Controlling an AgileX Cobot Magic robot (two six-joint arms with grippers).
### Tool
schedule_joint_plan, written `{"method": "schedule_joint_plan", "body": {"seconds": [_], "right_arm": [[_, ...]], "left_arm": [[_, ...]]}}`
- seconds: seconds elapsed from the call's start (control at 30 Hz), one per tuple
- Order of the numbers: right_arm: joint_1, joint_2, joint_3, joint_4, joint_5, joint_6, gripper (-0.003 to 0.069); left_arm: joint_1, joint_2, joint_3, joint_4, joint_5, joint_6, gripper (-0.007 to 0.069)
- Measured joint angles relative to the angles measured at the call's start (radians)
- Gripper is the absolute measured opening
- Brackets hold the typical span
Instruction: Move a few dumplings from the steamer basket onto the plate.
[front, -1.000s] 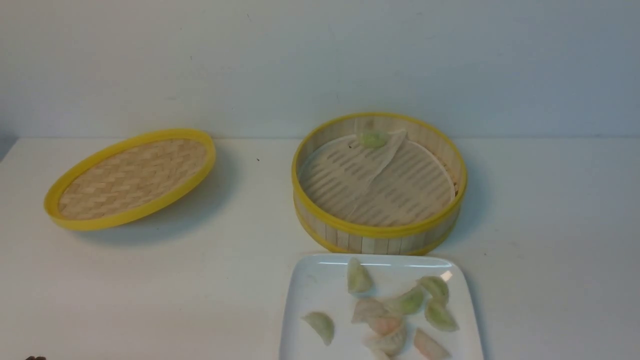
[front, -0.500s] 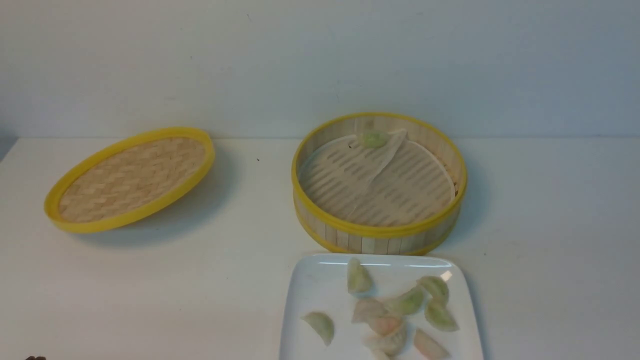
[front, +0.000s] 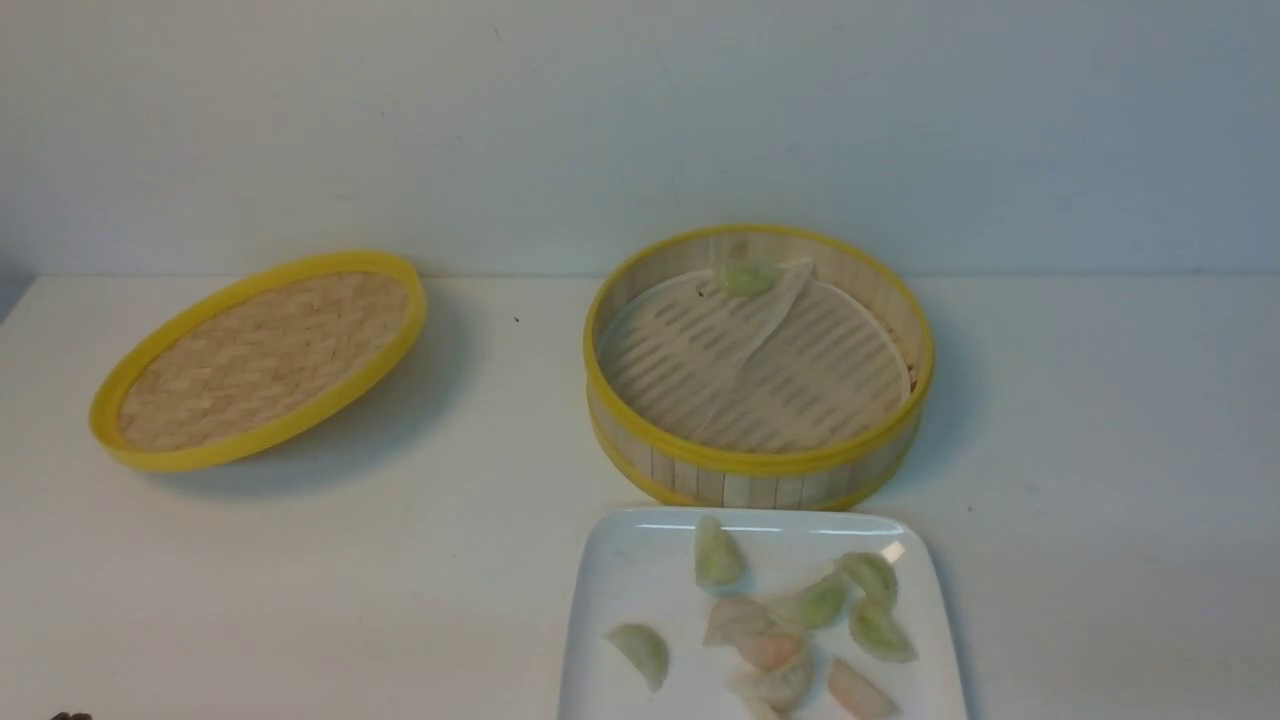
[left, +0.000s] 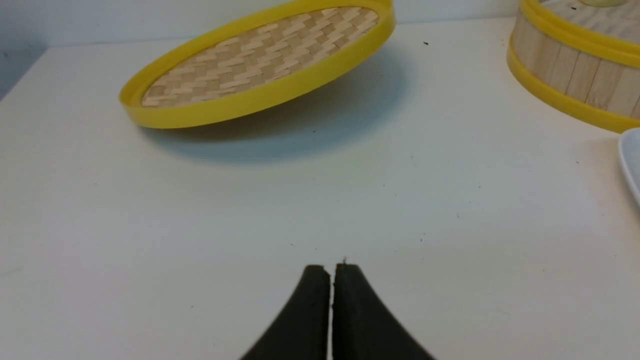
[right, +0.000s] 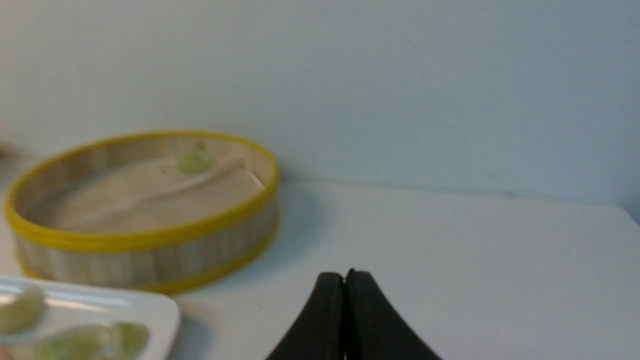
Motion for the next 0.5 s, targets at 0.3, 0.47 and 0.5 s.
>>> {"method": "schedule_joint_plan", "body": {"seconds": [0.3, 0.47, 0.5], "right_arm": [[-0.067, 0.002, 0.039, -0.008, 0.025, 0.0, -0.0014], [-0.067, 0.002, 0.039, -0.008, 0.025, 0.001, -0.0014], [-0.067, 0.002, 0.039, -0.008, 0.025, 0.001, -0.0014]], "left_arm": [[0.0, 0.0, 0.0, 0.0, 0.001, 0.0, -0.0006], [0.0, 0.0, 0.0, 0.0, 0.001, 0.0, -0.0006], [0.0, 0.0, 0.0, 0.0, 0.001, 0.0, -0.0006]]}}
